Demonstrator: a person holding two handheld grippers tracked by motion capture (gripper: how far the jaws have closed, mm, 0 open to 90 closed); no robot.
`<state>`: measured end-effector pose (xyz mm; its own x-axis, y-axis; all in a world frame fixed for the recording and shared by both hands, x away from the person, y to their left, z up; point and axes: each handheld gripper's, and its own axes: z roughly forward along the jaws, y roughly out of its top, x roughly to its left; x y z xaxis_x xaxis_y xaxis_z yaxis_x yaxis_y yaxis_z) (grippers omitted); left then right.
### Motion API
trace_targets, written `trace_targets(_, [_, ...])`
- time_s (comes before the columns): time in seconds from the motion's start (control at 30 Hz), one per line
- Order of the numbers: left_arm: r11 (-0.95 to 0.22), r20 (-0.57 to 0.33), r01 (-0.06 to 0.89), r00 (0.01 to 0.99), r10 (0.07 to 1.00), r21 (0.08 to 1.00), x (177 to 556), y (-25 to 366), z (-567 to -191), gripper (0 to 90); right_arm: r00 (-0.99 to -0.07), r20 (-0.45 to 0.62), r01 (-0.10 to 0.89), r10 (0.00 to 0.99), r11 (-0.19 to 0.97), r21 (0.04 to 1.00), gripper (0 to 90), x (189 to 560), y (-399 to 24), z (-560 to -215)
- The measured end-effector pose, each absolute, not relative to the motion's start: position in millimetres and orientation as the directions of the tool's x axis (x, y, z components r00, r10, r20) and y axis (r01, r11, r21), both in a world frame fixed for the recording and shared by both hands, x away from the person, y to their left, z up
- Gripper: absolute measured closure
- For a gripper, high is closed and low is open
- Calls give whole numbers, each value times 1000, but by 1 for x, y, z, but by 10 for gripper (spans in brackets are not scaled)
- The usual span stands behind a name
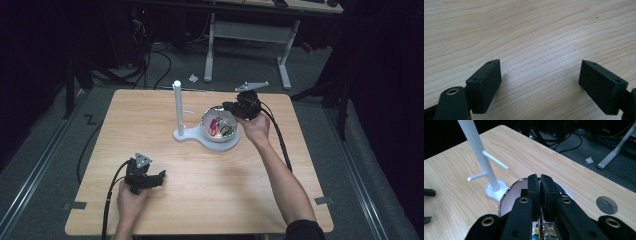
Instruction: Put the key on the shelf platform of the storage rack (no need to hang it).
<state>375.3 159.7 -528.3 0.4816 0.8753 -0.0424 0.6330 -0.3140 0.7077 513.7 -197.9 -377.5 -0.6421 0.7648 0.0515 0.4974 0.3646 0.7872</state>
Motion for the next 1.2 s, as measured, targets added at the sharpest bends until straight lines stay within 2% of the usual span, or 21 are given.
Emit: trace_targets(1.2, [-315, -42, 633, 482, 875, 707, 375, 160, -528, 187, -675, 119, 551, 728, 391, 737, 871, 512, -183, -427])
